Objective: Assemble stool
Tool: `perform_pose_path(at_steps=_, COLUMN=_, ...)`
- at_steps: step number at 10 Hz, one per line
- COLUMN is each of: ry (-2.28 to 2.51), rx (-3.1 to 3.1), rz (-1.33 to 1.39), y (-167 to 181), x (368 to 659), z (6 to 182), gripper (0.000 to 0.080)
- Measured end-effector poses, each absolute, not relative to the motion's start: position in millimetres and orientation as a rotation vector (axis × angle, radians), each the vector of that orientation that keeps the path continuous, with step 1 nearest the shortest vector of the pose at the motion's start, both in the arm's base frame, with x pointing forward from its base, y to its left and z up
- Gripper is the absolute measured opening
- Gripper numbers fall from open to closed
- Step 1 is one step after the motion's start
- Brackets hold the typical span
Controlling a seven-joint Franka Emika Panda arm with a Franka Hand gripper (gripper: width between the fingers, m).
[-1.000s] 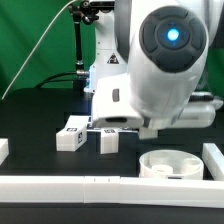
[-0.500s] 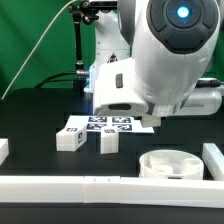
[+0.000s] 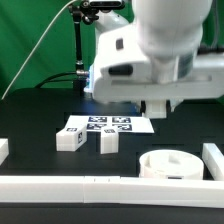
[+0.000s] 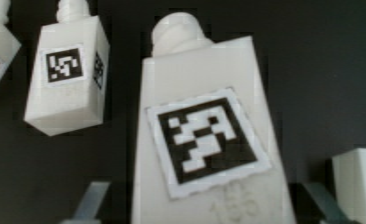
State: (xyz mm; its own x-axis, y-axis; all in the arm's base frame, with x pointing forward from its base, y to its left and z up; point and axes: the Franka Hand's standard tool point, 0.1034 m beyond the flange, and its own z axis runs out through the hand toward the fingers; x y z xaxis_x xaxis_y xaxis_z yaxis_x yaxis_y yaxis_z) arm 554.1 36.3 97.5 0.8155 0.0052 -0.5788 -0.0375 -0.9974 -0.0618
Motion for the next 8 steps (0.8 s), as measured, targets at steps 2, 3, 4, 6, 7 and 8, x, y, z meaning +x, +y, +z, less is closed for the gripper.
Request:
perform_pose_path(at_steps=2, ry=0.033, rx=-2.98, rz=0.751, y=35.9, x=562.6, z=88.7, gripper=0.0327)
perform_pose_path(at_steps=3, ry=0.036, rx=-3.006, rz=0.651, y=35.9, x=566.4, z=89.7, gripper=0.0327)
perform_pose_path(at_steps=4, ry=0.04, rx=-3.033, rz=0.521, y=35.6, x=571.0, z=88.9, gripper=0.0327)
perform_pose_path(at_steps=6, ry=0.028, rx=-3.058, rz=0.352, y=37.2, x=584.3, z=97.4, gripper=0.0327)
perform_pose_path(at_steps=7, ry=0.028, rx=-3.069, rz=0.242, y=37.2, x=597.2, z=105.6, gripper=0.0327)
perform_pose_path(at_steps=8, ry=0.035, rx=-3.072, rz=0.199, y=37.2, x=602.7, z=114.0, gripper=0.0327)
